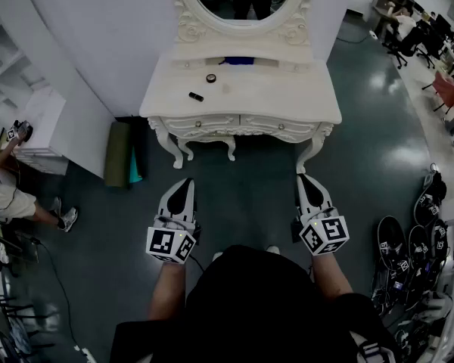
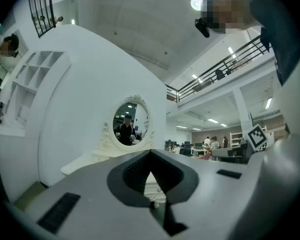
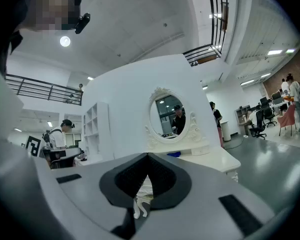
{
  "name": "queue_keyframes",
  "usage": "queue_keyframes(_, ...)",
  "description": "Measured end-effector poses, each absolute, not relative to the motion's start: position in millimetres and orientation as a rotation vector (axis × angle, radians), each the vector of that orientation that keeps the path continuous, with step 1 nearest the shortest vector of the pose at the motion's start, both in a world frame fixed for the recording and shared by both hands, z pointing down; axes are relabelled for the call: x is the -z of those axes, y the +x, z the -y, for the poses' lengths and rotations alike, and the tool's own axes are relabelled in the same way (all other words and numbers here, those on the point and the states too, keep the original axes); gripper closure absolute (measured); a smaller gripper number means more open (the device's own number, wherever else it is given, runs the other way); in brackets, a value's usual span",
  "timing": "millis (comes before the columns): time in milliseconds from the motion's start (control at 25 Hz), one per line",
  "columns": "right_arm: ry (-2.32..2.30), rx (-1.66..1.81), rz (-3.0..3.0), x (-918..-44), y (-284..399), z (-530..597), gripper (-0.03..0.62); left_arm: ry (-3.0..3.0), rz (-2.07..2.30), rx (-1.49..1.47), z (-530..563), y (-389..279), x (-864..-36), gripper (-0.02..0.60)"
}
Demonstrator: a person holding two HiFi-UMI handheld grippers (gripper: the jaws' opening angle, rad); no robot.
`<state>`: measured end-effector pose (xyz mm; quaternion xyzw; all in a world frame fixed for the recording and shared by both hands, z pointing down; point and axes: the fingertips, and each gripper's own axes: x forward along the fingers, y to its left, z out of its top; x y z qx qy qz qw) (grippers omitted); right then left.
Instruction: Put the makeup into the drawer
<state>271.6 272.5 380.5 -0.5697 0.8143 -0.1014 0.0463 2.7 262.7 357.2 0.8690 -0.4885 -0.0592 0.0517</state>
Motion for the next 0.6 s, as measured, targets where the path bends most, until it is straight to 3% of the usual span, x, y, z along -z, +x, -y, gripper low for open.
queue_keyframes(600,-1.716,0.337,-2.513,-385.6,257.4,-271.5,0.574,2.618,1.498,0.179,-265.5,-10.2,-361.2,0.566)
